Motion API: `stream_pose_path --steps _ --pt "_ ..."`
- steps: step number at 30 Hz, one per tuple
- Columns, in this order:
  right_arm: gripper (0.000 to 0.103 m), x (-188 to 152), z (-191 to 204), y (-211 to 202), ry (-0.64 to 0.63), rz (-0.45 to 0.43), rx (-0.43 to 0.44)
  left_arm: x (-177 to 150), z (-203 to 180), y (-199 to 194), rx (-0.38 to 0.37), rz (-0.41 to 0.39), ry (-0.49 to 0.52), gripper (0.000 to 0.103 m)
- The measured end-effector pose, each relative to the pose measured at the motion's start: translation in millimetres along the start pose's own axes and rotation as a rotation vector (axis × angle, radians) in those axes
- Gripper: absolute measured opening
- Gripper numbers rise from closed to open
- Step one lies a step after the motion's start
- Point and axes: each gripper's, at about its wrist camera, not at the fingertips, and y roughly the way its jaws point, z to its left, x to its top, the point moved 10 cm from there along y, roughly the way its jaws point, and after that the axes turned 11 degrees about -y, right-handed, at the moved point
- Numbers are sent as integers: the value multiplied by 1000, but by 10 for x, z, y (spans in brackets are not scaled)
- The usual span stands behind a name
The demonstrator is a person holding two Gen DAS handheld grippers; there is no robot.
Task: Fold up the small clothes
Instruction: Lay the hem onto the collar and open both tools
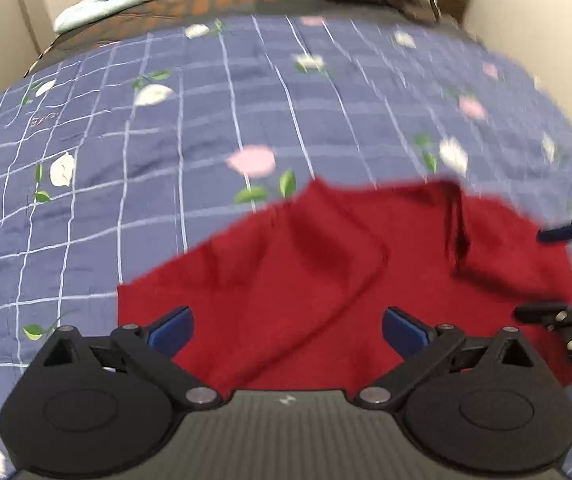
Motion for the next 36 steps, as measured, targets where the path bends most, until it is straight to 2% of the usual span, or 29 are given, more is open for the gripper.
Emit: stream_pose_path --steps 2,4,6,9,10,11,13,16,21,24,27,29,31,36 --pt "90 -137 169 60 -47 26 -13 -61 -2 126 105 12 66 102" --pt "90 -227 287 125 -92 50 -32 -91 28 211 170 7 88 102" --pt "90 -302 343 194 -123 64 -60 -92 73 285 201 13 62 101" --pt "87 -339 306 273 -117 67 -101 -24 144 293 202 2 -12 97" --pt "79 -342 266 291 -102 64 -110 -6 175 265 207 -11 -36 95" --pt "66 -340 222 306 -82 62 -114 28 227 245 211 -26 -62 94" --pt "49 -325 114 314 -29 57 -115 115 342 225 223 -54 -105 94" --pt "33 -281 -79 269 44 18 -120 230 542 180 272 -85 -175 94" --pt "32 -344 -524 167 184 1 -223 325 969 156 352 -79 -345 94" --pt "35 -528 -860 128 318 45 -311 305 1133 91 321 -81 -460 97" --pt "45 -767 -1125 74 437 91 -380 211 1191 -6 296 -90 -514 102" --pt "67 -881 -1199 33 479 104 -394 86 1167 -67 272 -87 -534 102" --pt "81 -904 -1169 -8 483 83 -381 -62 1134 -111 257 -77 -551 102" --pt "95 -867 -733 -25 395 49 -318 -603 996 -188 208 12 -589 102"
